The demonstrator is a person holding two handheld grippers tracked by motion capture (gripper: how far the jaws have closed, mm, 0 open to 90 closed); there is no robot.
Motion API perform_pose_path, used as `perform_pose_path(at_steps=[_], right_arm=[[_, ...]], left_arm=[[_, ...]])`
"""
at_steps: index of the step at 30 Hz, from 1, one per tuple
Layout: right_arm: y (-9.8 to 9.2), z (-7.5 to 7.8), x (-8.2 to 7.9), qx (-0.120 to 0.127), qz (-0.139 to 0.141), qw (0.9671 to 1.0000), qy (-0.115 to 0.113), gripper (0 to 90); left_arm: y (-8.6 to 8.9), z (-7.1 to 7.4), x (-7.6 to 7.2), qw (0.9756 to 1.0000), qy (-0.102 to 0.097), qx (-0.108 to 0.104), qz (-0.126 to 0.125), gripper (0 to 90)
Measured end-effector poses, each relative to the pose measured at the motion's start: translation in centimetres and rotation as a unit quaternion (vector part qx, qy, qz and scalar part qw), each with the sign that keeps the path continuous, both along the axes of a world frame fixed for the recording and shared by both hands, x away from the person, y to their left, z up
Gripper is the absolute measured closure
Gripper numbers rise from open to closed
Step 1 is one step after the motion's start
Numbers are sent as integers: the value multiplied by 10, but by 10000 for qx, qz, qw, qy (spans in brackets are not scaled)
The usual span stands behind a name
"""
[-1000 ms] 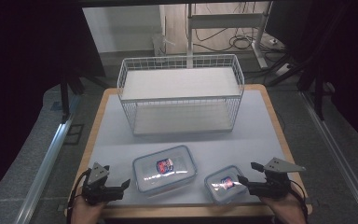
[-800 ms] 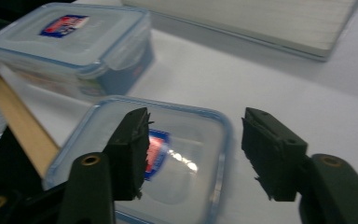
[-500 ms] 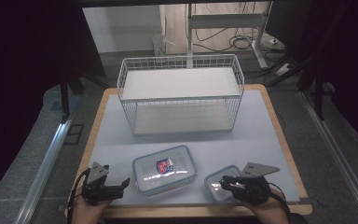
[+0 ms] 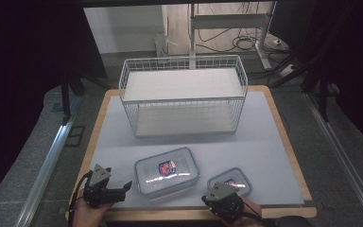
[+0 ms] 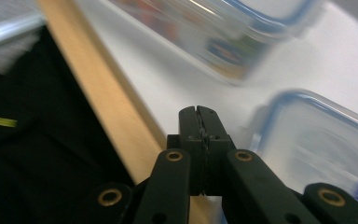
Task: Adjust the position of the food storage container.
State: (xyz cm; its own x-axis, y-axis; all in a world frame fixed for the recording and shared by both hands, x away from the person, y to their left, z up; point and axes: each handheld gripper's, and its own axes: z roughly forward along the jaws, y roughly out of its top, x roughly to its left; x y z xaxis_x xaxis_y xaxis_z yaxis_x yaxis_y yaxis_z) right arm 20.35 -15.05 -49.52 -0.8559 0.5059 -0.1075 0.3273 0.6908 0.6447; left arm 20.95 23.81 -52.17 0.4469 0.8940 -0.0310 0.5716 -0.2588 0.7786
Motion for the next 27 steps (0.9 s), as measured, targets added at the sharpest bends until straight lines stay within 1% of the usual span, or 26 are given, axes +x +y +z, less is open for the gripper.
perform_pose_path(at_steps=[2,3,4,5,7,8,9,10,11,13,14,15,16,17,18,19,20,21,22,24,25,26,27], right_arm=[[-1,0,1,-5,-30,10000,-22,892],[-3,0,3,81,-64,9999,85,893],[-5,0,4,95,-115,9998,94,892],[-6,1,5,9,-143,9999,23,892],[-11,1,8,71,-288,9995,63,893],[-11,1,8,71,-288,9995,63,893],[-17,1,12,69,-402,9992,44,892],[-17,1,12,69,-402,9992,44,892],[-23,1,17,72,-512,9987,28,892],[-26,1,19,77,-552,9984,35,892],[-35,2,25,100,-708,9974,31,892],[-35,2,25,100,-708,9974,31,892],[-40,2,28,110,-802,9967,20,892],[-50,3,35,138,-959,9953,27,892],[-50,3,35,138,-959,9953,27,892],[-54,3,37,156,-1021,9946,27,892],[-67,4,45,175,-1204,9926,4,892],[-71,4,48,179,-1268,9918,-7,892],[-71,4,48,179,-1268,9918,-7,892],[-81,6,54,245,-1413,9897,5,892],[-85,8,56,400,-1386,9895,34,888],[-84,8,56,444,-1375,9895,36,884],[-83,10,55,497,-1323,9900,43,878]], left_arm=[[0,0,0,10000,-1,10,-3,75],[0,0,0,10000,-1,7,-6,75],[0,0,0,10000,1,5,-7,76],[0,0,0,10000,2,6,-5,76],[0,0,0,10000,5,16,-8,76],[0,0,0,10000,5,16,-8,76],[-1,0,0,10000,-2,-5,-22,77],[-1,0,0,10000,-2,-5,-22,77],[-1,0,0,10000,-2,-15,-28,78],[-1,0,0,10000,3,-19,-37,78],[-1,0,0,10000,7,-19,-37,78],[-1,0,0,10000,9,-17,-38,78],[-1,0,0,10000,13,-19,-38,79],[-1,0,0,10000,9,-22,-33,106],[-1,0,-1,10000,9,-28,-30,106],[0,1,-1,10000,26,-20,-27,106],[0,1,-1,10000,33,-1,-13,120],[0,1,-1,10000,33,-1,-13,127],[0,1,-1,10000,47,-3,-8,127],[1,1,0,9999,101,-47,-6,145],[0,1,0,9998,166,-111,-19,222],[0,1,0,9998,166,-111,-19,266],[0,1,1,9997,220,-139,18,349]])
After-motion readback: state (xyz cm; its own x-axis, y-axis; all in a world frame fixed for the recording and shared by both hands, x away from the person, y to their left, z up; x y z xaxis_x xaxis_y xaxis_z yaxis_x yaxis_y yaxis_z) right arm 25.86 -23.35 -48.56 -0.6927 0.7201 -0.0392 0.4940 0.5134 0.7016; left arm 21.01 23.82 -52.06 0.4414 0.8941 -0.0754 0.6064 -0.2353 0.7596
